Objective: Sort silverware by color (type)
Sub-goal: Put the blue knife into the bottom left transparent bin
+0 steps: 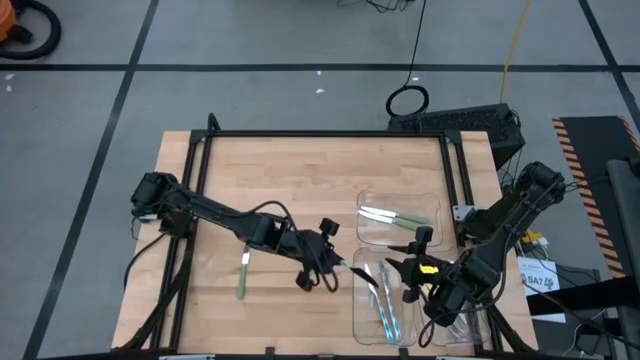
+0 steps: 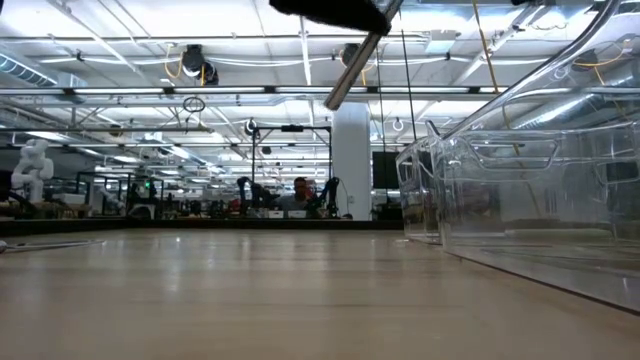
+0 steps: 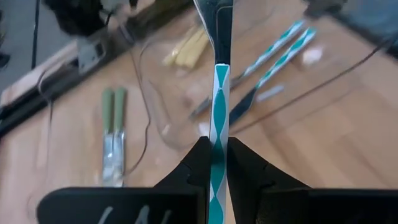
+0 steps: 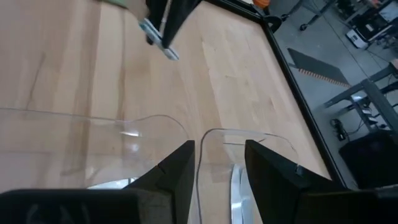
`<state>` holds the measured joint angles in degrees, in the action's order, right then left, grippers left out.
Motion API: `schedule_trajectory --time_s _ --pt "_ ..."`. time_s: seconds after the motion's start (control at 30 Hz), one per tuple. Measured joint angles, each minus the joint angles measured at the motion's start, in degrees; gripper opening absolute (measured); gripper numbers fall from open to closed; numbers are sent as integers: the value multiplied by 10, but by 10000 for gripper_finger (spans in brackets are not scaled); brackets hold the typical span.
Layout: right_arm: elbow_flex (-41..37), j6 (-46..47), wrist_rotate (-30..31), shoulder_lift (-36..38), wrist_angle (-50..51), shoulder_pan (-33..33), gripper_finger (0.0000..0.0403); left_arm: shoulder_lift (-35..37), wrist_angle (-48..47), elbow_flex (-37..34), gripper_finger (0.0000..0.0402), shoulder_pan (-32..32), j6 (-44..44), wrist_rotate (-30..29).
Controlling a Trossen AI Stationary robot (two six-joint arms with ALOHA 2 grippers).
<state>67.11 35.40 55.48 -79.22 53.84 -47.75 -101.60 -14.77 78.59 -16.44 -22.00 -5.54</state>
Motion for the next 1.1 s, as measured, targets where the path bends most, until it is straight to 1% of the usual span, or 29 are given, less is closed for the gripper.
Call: schedule_trajectory --time_s 0.13,0.2,0.27,0.33,0.4,0.43,0.57,0.67,0.73,0.93,1.1 --pt "0 13 -4 2 0 0 136 0 23 0 32 8 -1 17" --pt "0 16 -14 4 0 0 136 0 38 0 32 12 -2 42" --pt "0 22 -16 6 -8 0 136 0 92 -8 32 13 -6 93" --pt "4 31 -17 9 -9 0 136 -2 165 -25 32 11 -15 141" --pt "13 40 -16 13 -10 0 136 -7 220 -38 32 8 -14 172" --pt "19 44 -16 14 -10 0 136 -8 234 -40 32 6 -5 177" --pt "29 44 -8 16 -21 0 136 -6 307 -39 32 -2 30 176" --pt "29 41 18 16 -23 0 136 -6 332 -39 33 -12 53 174" --pt "29 40 31 16 -23 1 136 -7 348 -39 36 -19 72 155" --pt "29 30 34 16 -28 4 136 -7 373 -39 38 -28 97 70" --pt "29 28 34 16 -29 5 136 -7 394 -39 40 -28 112 50"
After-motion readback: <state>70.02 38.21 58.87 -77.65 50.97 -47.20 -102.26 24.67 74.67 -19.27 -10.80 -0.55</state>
